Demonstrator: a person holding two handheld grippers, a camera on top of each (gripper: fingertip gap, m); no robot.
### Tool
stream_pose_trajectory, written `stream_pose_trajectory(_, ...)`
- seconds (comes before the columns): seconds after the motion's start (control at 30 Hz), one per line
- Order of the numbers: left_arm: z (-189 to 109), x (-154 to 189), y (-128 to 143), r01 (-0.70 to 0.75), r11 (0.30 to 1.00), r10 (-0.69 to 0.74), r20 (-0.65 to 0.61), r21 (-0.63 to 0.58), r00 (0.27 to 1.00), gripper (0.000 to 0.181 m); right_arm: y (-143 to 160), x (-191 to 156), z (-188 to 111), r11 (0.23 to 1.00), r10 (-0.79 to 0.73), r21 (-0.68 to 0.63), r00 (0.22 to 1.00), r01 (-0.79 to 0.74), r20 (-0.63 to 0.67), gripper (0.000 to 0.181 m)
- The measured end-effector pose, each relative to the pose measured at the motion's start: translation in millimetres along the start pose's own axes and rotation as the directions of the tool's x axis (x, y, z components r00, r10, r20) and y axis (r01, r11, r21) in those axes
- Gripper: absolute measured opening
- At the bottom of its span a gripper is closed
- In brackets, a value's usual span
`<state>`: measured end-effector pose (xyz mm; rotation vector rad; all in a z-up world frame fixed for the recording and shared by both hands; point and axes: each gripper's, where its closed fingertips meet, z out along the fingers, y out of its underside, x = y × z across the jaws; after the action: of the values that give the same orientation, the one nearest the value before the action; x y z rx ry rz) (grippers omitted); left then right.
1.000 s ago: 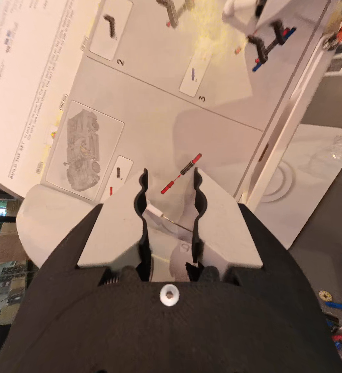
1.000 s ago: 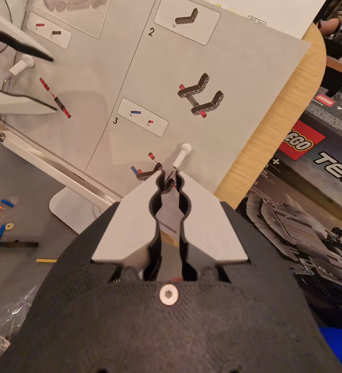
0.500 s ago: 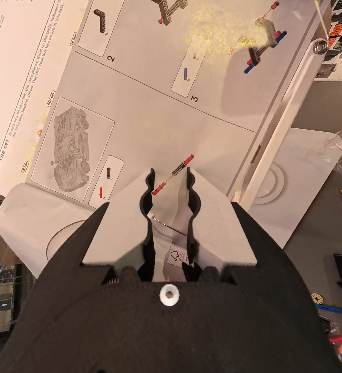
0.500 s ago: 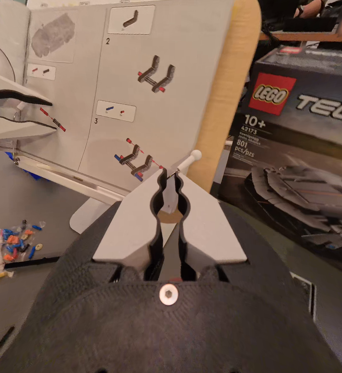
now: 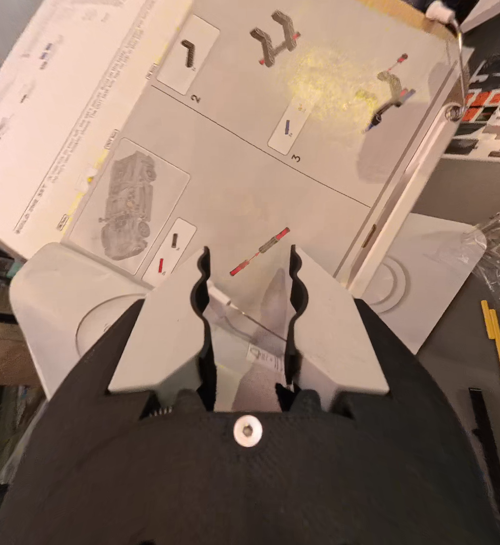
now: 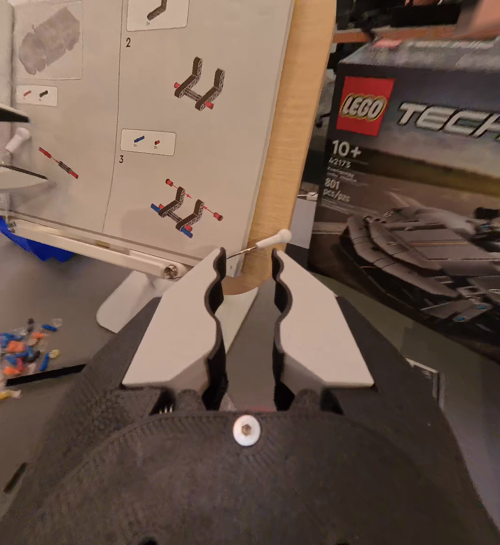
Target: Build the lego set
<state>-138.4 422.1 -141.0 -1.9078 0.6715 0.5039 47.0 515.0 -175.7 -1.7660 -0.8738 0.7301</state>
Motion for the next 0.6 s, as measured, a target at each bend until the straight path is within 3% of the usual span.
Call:
stream_pose_trajectory(0.03, -5.4, -1.0, 0.8, 0.030, 1.000, -0.030, 0.002, 0.003, 1.000, 0.051, -4.8, 0.3, -4.3, 0.999, -0.030, 0.010, 0.999, 0.030, -0.012, 0.032)
stream_pose_trajectory(0.2, -22.2, -2.1, 25.6, 0.198, 0.977, -0.197, 0.023, -0.080, 0.980, 0.036, -29.9, -23.0, 0.9, 0.967, -0.254, 0.008, 0.967, 0.254, -0.009, 0.036)
stream_pose_trajectory(0.33, -23.6, 5.4, 37.8, 0.274, 0.952, -0.276, 0.010, -0.138, 0.961, 0.040, -40.5, -46.6, 23.3, 0.930, -0.367, -0.016, 0.930, 0.367, 0.023, 0.036)
stream_pose_trajectory(0.4, -22.1, 7.8, 37.8, 0.297, 0.944, -0.301, -0.001, -0.142, 0.954, 0.032, -42.5, -55.3, 33.0, 0.922, -0.386, -0.018, 0.922, 0.387, 0.043, 0.032)
stream_pose_trajectory(0.5, -14.4, 7.4, 45.3, 0.276, 0.943, -0.274, 0.035, -0.185, 0.961, 0.006, -42.6, -63.6, 43.5, 0.913, -0.406, -0.021, 0.911, 0.408, 0.070, 0.027)
stream_pose_trajectory(0.6, -13.0, 6.2, 44.6, 0.311, 0.937, -0.310, 0.029, -0.158, 0.950, 0.004, -39.8, -71.1, 50.3, 0.897, -0.435, -0.034, 0.895, 0.440, 0.095, 0.021)
